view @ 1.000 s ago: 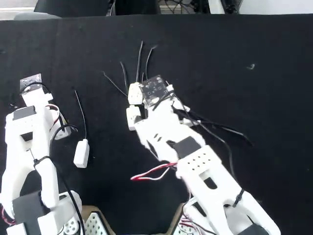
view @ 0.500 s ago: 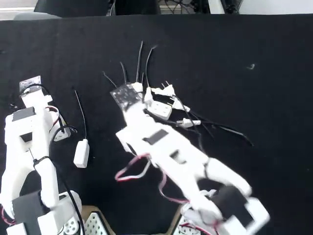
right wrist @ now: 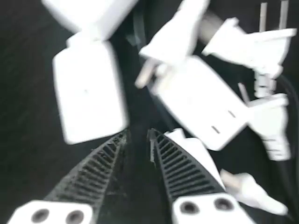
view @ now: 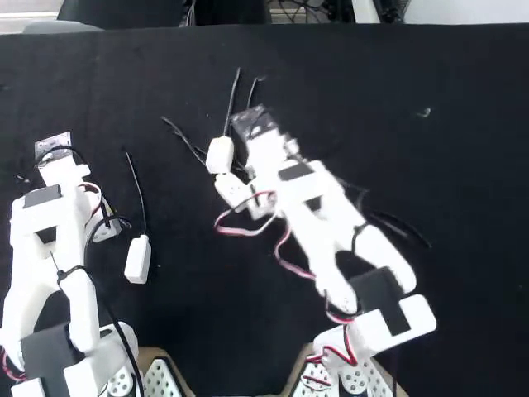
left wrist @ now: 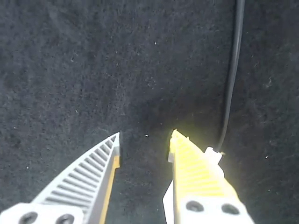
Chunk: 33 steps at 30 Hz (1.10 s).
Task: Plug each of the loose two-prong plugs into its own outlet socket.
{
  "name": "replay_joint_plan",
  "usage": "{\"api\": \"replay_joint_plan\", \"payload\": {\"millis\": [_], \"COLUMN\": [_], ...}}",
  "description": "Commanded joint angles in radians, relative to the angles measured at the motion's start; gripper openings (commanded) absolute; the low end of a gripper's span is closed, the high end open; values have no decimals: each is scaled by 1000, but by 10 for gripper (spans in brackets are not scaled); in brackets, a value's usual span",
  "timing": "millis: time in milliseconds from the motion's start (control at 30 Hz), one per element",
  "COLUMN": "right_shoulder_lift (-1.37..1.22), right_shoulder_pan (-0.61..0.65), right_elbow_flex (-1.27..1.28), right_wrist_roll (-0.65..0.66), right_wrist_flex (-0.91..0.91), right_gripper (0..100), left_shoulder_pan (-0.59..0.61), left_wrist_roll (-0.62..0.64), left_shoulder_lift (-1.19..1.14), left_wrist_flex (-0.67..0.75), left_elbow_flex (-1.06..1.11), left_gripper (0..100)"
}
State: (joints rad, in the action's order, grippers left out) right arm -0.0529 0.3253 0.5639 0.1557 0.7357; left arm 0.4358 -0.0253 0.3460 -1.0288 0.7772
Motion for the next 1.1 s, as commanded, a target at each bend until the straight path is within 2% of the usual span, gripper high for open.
{"api": "replay_joint_plan", "payload": {"millis": [0, 167, 267, 433, 500, 633, 767, 933, 1067], "right_shoulder_lift": [5, 7, 38, 197, 219, 157, 62, -39, -88], "right_shoulder_pan": [-83, -133, -130, 63, 118, 147, 110, -37, -150], "right_elbow_flex": [-84, -64, -65, -33, 35, 193, 176, -27, -128], "right_wrist_roll": [38, 37, 31, -40, -43, -29, 75, 74, 74], "right_wrist_flex": [-38, -158, -92, 94, 31, -258, -281, -34, -12], "right_gripper": [74, 74, 74, 75, 75, 75, 75, 75, 75], "left_shoulder_pan": [5, 5, 5, 5, 5, 5, 5, 5, 5], "left_wrist_roll": [3, 3, 3, 2, 2, 2, 2, 2, 2], "left_shoulder_lift": [35, 35, 35, 35, 32, 26, 26, 26, 26], "left_wrist_flex": [11, 11, 6, 8, 8, 8, 6, 6, 6], "left_elbow_flex": [-12, -7, -7, -7, -7, -7, -5, -5, -5], "left_gripper": [173, 173, 173, 173, 173, 173, 173, 173, 173]}}
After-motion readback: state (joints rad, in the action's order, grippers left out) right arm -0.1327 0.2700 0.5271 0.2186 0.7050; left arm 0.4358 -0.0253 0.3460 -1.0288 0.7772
